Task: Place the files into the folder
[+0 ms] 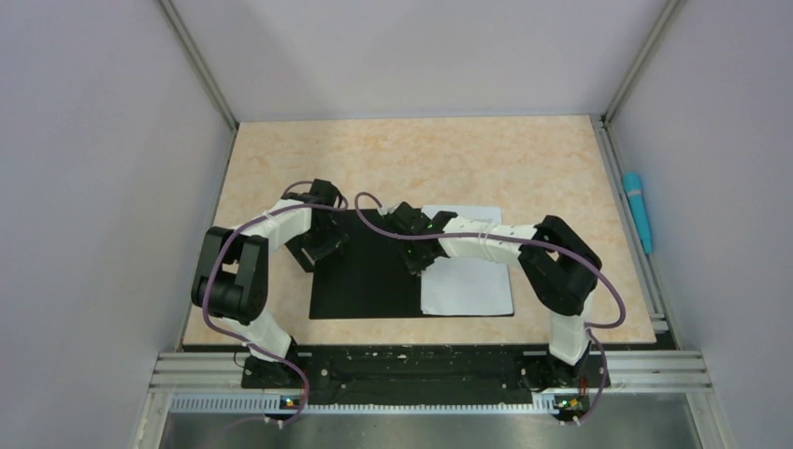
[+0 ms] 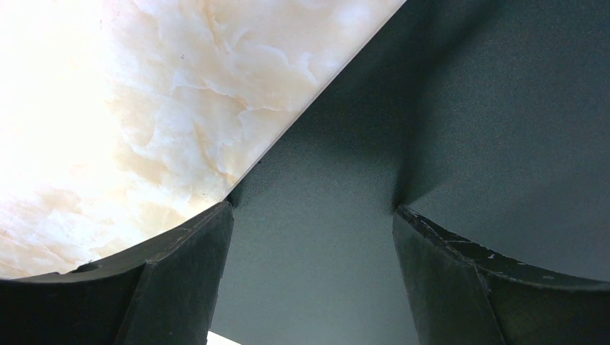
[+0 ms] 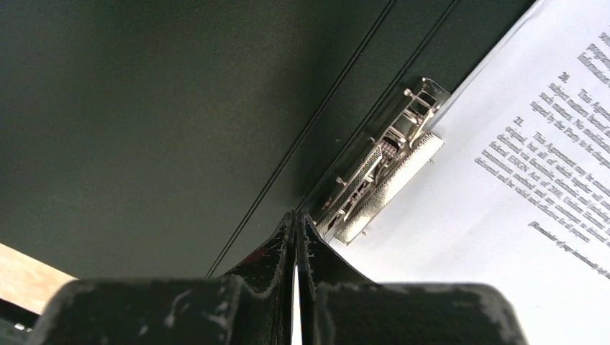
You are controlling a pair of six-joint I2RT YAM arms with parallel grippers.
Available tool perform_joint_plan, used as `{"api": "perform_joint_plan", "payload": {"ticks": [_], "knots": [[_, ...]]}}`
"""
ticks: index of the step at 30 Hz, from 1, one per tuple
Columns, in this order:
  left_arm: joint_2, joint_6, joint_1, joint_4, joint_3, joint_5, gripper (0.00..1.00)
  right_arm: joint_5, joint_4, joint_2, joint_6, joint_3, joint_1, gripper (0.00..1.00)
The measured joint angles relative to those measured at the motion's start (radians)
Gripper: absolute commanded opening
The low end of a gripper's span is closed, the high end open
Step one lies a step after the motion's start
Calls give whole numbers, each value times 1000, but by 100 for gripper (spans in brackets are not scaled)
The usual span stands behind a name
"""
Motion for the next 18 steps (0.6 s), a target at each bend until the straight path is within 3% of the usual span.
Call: {"api": "perform_joint_plan", "payload": {"ticks": [9,15,18], "knots": [[0,2,0,8,0,8,88,0,3,24,5,5,0,0],[0,11,0,14,0,11,90,35,-18,18,10,66,0,41],[-5,29,0,23,0,12,94,105,-29,-19,13,80,0,48]]}}
